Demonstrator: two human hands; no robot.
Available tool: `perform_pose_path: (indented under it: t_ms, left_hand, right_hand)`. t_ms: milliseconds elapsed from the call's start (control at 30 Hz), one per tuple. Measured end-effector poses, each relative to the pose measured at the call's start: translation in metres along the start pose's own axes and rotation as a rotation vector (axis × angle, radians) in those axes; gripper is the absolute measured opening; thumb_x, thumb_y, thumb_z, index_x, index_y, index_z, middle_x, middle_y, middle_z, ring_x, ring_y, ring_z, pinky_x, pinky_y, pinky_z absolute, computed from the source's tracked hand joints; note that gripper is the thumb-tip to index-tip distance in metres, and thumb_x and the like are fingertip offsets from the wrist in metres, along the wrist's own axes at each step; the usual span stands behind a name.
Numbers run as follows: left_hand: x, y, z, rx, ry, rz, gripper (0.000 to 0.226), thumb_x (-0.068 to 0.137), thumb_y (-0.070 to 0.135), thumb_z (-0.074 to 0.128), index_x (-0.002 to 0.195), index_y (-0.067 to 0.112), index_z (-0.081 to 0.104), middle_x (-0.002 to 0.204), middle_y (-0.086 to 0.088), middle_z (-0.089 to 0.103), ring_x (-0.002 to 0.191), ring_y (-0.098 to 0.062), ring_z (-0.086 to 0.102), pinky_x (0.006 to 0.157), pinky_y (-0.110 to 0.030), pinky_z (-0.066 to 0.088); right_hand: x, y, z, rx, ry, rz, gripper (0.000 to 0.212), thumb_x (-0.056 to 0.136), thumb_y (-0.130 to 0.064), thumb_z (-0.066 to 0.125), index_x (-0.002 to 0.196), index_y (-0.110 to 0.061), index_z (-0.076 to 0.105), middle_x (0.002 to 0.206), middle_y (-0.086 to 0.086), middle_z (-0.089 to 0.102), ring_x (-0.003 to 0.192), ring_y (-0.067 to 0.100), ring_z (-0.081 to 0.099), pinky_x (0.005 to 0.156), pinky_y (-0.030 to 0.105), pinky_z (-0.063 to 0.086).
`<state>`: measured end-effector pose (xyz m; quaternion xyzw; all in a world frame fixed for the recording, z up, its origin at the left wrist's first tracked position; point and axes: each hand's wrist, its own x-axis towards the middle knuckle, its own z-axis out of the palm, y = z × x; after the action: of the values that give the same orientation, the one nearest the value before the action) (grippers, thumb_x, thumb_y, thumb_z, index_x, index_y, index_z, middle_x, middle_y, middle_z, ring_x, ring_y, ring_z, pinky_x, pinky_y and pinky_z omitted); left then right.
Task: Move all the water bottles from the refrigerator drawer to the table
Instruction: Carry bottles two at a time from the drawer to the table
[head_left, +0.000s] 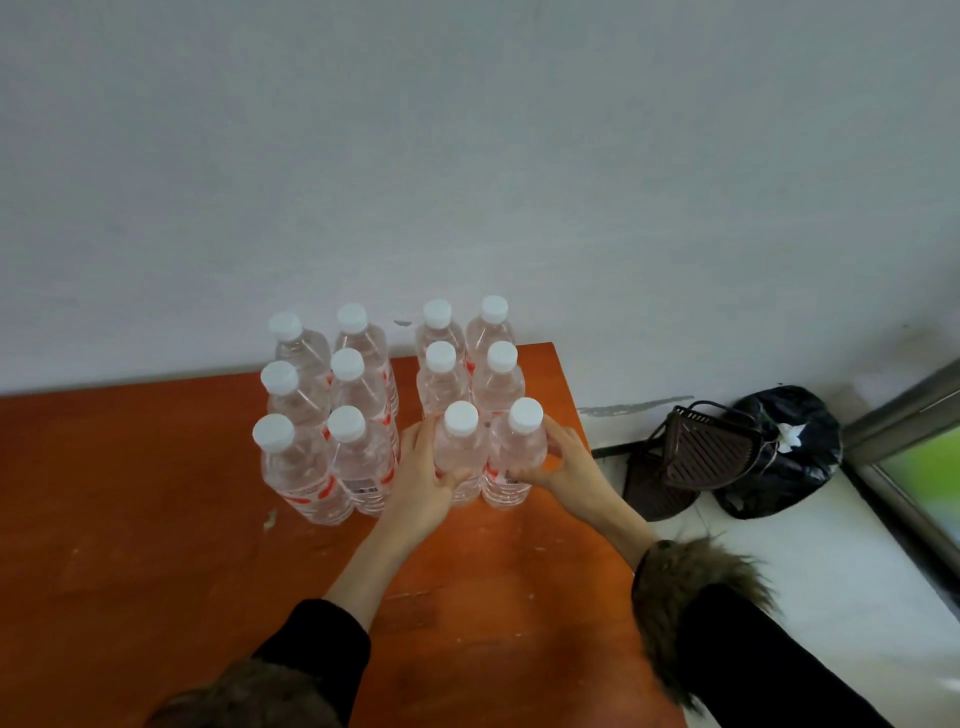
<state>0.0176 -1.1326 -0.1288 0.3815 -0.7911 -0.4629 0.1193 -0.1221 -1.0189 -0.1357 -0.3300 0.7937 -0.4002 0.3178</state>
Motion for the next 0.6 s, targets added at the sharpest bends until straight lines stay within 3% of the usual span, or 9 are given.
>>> perform_pose_path:
  t_ms: [100,167,333,467,600]
  left_hand:
    - [-0.002,-0.004,0.000,-0.048,-0.005,-0.013,0.074,0.086,0.013,0.062,0.146,0.028,0.020,0.151,0.001,0.026,0.138,-0.016,0.029,0.114,-0.035,0.023]
    - [-0.004,-0.005,0.001,-0.063,-0.004,-0.012,0.074,0.087,0.016,0.061,0.146,0.030,0.018,0.152,0.003,0.027,0.138,-0.016,0.031,0.112,-0.043,0.031]
    - [-0.017,-0.008,0.002,-0.037,-0.045,-0.020,0.074,0.088,0.031,0.058,0.147,0.033,0.013,0.152,0.004,0.028,0.138,-0.016,0.031,0.111,-0.047,0.032]
    - [-0.033,-0.010,0.006,0.019,-0.104,-0.035,0.069,0.088,0.033,0.057,0.146,0.024,0.020,0.148,0.002,0.035,0.137,-0.020,0.034,0.111,-0.040,0.032]
    - [-0.052,-0.011,0.015,0.203,-0.127,0.006,0.057,0.091,0.034,0.051,0.142,0.022,0.029,0.145,0.000,0.040,0.130,-0.018,0.042,0.105,-0.036,0.036]
  right_hand:
    - [-0.004,0.001,0.003,0.067,0.018,-0.002,0.065,0.080,-0.021,0.071,0.133,-0.037,0.037,0.135,-0.002,0.041,0.120,0.013,0.044,0.099,0.030,0.035]
    - [-0.009,0.001,0.004,0.104,0.013,-0.004,0.064,0.083,-0.020,0.068,0.135,-0.035,0.035,0.138,-0.004,0.043,0.125,0.013,0.044,0.098,0.028,0.035]
    - [-0.020,-0.003,0.008,0.140,0.001,-0.009,0.068,0.086,-0.017,0.064,0.140,-0.033,0.028,0.140,-0.008,0.044,0.119,0.002,0.040,0.099,0.027,0.033]
    - [-0.030,-0.006,0.010,0.092,-0.002,-0.022,0.071,0.086,-0.023,0.064,0.143,-0.033,0.022,0.145,-0.007,0.039,0.131,0.011,0.038,0.109,0.037,0.032]
    - [-0.054,-0.002,0.003,-0.056,0.051,0.041,0.076,0.088,-0.037,0.059,0.149,-0.022,0.016,0.154,-0.003,0.025,0.140,0.019,0.027,0.114,0.042,0.027]
